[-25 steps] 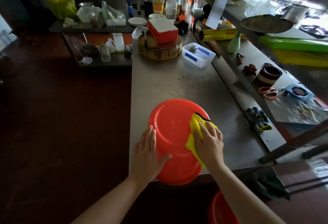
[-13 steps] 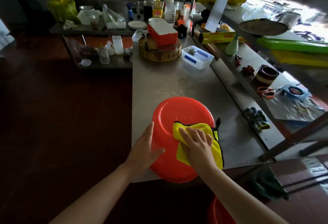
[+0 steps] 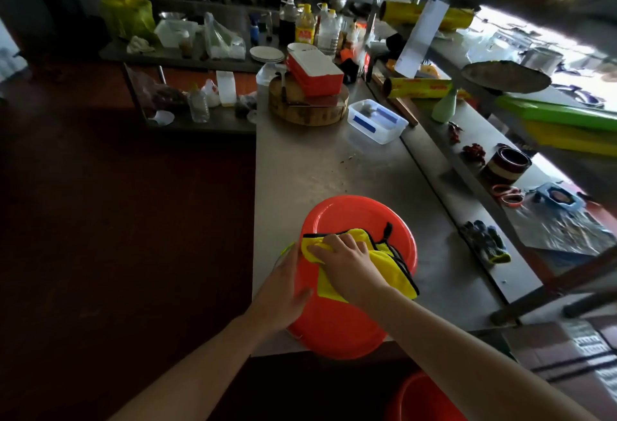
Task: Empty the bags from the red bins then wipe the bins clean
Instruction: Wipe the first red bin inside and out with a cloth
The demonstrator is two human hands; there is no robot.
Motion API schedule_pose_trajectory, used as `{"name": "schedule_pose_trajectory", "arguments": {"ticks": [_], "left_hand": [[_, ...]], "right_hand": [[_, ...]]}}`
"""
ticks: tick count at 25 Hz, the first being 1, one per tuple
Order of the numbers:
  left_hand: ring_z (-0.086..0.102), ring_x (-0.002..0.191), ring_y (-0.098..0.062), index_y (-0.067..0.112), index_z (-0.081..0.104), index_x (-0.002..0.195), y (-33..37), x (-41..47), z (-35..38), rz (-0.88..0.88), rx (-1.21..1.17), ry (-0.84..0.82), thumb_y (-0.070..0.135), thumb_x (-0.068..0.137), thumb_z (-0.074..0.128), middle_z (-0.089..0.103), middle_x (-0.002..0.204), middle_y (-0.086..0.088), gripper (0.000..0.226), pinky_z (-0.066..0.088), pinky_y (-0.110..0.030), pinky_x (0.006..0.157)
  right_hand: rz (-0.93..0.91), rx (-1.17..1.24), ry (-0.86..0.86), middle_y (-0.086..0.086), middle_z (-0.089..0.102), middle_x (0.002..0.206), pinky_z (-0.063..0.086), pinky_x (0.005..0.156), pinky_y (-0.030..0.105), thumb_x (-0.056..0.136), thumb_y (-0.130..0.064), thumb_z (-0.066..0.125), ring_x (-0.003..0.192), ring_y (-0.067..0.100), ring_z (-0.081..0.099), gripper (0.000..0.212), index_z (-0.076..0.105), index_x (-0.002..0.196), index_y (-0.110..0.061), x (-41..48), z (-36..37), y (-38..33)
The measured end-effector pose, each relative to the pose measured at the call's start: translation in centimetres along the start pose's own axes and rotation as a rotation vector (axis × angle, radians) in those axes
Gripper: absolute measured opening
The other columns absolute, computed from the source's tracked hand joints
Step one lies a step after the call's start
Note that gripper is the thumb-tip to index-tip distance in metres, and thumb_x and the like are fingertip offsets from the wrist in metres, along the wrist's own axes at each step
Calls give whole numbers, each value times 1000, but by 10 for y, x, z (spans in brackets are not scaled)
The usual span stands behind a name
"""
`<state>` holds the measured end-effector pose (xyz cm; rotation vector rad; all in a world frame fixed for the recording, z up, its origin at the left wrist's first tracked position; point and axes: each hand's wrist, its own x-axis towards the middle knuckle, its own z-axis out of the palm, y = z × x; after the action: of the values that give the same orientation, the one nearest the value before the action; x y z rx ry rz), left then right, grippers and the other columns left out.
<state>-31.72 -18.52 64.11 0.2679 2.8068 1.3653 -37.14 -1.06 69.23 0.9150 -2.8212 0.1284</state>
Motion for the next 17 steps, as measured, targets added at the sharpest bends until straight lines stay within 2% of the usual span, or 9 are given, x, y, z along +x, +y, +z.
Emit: {"name": "schedule_pose_trajectory", "arguments": {"ticks": [3, 5, 8, 10, 12, 17], "left_hand": [[18, 151, -7, 35, -5, 159, -4, 0, 3, -4, -13, 13, 44, 92, 61, 17, 165, 11, 94, 29, -44, 121], [19, 150, -4, 35, -2, 159, -2, 0, 2, -2, -35, 20, 43, 93, 61, 17, 165, 14, 92, 29, -42, 121], [23, 147, 2, 39, -4, 158, 4, 1, -1, 20, -71, 21, 36, 94, 62, 18, 163, 19, 91, 29, -30, 120], [18, 146, 7, 45, -4, 156, 5, 0, -2, 16, -56, 31, 33, 95, 62, 14, 162, 24, 90, 24, -22, 120], [11, 147, 8, 47, -3, 153, 2, -2, -1, -6, 2, 45, 32, 95, 59, 11, 161, 24, 87, 18, -21, 121], [0, 149, 5, 36, 10, 159, 9, -1, 3, -35, 126, 110, 34, 102, 49, 10, 163, 19, 69, 7, -18, 119]], "right_hand": [[96, 5, -162, 4, 49, 131, 43, 95, 51, 98, -19, 52, 122, 32, 44, 45, 49, 140, -36, 29, -7, -6], [142, -5, -201, 4, 45, 133, 39, 97, 49, 99, -17, 46, 124, 32, 41, 46, 46, 142, -35, 46, -8, -8], [215, -8, -229, 7, 45, 133, 38, 99, 50, 96, -13, 45, 124, 34, 41, 43, 52, 136, -31, 75, -10, -3], [260, -23, -268, 8, 45, 132, 38, 99, 52, 97, -13, 46, 124, 35, 43, 39, 54, 131, -29, 92, -11, 4], [285, -32, -274, 9, 46, 130, 39, 100, 54, 98, -15, 46, 123, 36, 44, 36, 55, 130, -29, 102, -12, 16], [379, -20, -256, 10, 48, 131, 40, 100, 51, 99, -18, 44, 125, 36, 46, 39, 54, 134, -32, 100, -18, 67]]}}
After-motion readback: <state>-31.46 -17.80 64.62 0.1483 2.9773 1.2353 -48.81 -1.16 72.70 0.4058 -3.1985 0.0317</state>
